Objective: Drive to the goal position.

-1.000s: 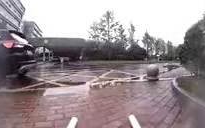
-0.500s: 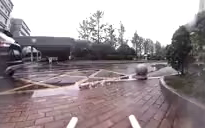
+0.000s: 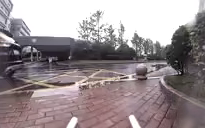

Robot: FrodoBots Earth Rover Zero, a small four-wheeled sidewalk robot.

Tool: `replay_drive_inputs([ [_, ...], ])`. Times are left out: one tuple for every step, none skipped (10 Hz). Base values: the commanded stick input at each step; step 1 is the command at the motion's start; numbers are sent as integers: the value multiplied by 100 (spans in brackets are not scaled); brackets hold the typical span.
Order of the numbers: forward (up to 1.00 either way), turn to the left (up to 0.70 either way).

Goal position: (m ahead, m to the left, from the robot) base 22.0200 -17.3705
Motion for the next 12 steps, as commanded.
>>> replay_drive_inputs([
  [45,0],
  [45,0],
  [45,0],
  [45,0],
  [45,0],
  [45,0],
  [45,0],
  [45,0],
  [45,0],
  [45,0],
  [45,0],
  [45,0],
])
